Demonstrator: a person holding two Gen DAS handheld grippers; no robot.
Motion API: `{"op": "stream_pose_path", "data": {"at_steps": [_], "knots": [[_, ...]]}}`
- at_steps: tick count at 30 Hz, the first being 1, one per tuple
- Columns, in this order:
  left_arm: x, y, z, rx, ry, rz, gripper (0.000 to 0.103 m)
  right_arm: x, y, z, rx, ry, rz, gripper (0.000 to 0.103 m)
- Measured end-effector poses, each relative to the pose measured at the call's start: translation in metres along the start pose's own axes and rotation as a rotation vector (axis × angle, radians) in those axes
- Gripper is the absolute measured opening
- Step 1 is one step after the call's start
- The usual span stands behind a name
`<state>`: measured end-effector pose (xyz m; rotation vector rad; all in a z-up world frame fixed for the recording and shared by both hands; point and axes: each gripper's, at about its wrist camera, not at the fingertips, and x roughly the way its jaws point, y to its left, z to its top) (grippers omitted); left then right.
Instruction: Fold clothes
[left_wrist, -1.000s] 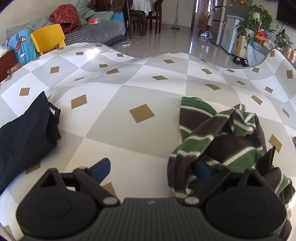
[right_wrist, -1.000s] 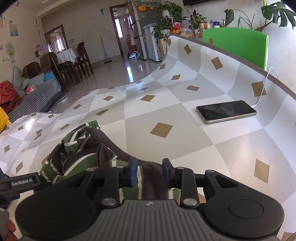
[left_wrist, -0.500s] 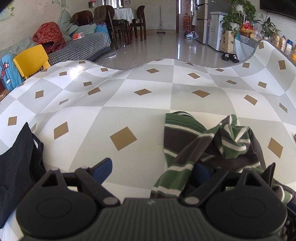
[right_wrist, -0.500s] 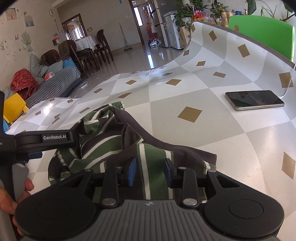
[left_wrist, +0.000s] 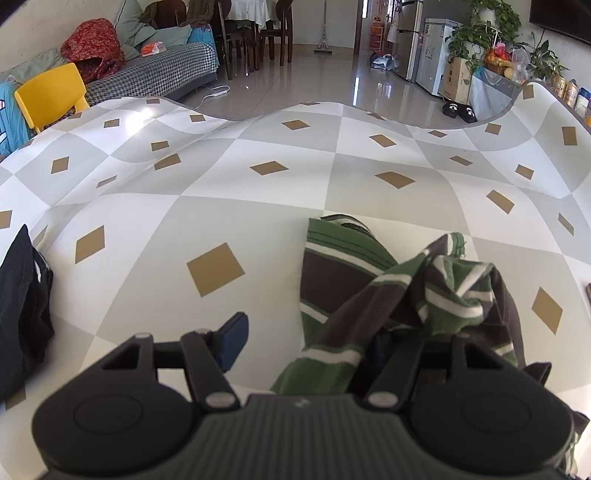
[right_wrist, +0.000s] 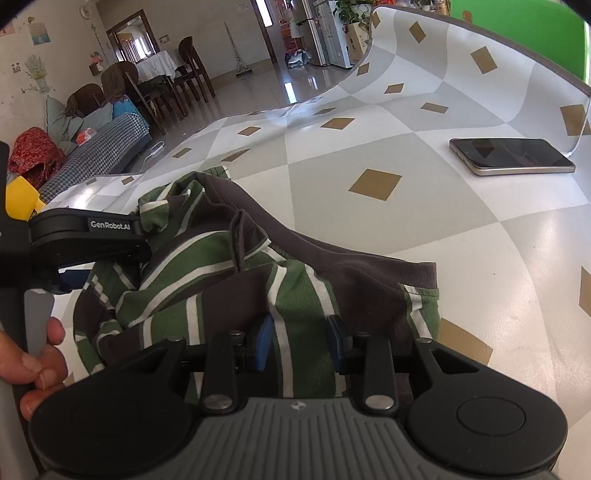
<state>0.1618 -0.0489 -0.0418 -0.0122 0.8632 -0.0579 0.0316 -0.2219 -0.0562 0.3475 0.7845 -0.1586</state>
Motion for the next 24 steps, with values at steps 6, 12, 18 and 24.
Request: {"op": "stream_pose_path", "data": {"at_steps": [6, 12, 18, 24], "knots": [[-0.007, 0.019, 0.002, -0.076, -0.009, 0.047, 0.045, 0.002, -0.006, 0.000, 0.039, -0.005, 0.001, 0.030], [-0.010, 0.046, -0.001, -0.143, 0.005, 0.121, 0.045, 0.002, -0.004, 0.001, 0.021, -0.011, -0.018, 0.030], [-0.019, 0.065, -0.011, -0.209, 0.021, 0.130, 0.045, 0.001, -0.003, 0.000, 0.016, -0.016, -0.031, 0.029], [-0.031, 0.071, -0.019, -0.208, 0.019, 0.163, 0.048, 0.001, -0.005, 0.001, 0.024, -0.019, -0.056, 0.025]]}}
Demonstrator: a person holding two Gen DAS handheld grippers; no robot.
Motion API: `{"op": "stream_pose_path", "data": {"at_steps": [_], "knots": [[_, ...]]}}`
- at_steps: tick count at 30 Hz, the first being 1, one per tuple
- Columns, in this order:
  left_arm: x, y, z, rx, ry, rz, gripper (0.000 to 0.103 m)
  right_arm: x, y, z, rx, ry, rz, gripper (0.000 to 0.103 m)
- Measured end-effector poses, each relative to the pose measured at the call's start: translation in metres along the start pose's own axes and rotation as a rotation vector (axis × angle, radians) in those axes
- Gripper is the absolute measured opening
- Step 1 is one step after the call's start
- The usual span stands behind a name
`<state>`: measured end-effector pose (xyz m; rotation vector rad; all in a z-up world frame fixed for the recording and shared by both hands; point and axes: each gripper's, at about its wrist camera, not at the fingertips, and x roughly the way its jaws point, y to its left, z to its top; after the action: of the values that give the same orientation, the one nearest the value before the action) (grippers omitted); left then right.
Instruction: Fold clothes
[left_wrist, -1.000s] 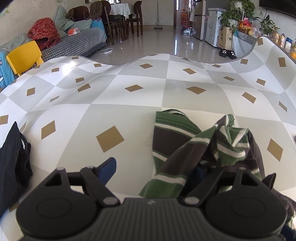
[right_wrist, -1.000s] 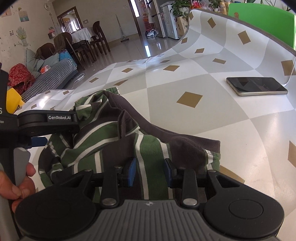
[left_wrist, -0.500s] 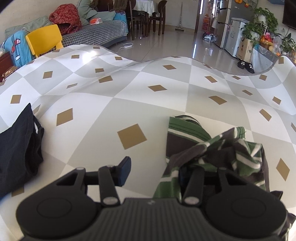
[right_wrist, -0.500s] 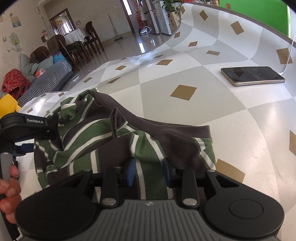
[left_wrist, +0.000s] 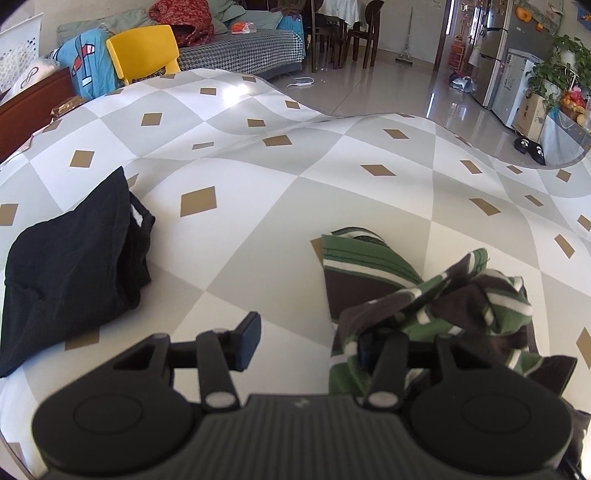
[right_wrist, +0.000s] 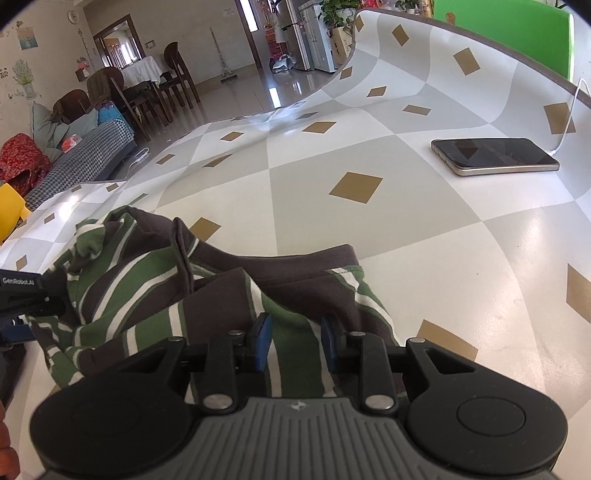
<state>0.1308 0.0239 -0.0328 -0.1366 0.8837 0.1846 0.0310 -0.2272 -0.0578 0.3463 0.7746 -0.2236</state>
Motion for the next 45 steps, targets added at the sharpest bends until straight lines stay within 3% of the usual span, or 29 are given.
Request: {"op": "stream_pose_path", "data": {"at_steps": [16, 23, 30, 45], "knots": [[-0.017, 0.024, -0.033, -0.011, 0.046, 0.014, 0.056, -0.009, -0.016, 0.005, 0.079, 0.016, -0.033, 0.026], [-0.021, 0.023, -0.038, 0.016, 0.039, 0.021, 0.056, -0.031, -0.016, 0.016, 0.086, -0.086, 0.105, 0.031], [-0.017, 0.024, -0.042, 0.024, 0.042, 0.025, 0.058, -0.027, 0.004, 0.022, 0.042, -0.089, 0.275, 0.033], [-0.009, 0.032, -0.048, 0.022, 0.054, 0.007, 0.063, 0.012, 0.040, 0.024, -0.063, -0.067, 0.322, 0.036]]}}
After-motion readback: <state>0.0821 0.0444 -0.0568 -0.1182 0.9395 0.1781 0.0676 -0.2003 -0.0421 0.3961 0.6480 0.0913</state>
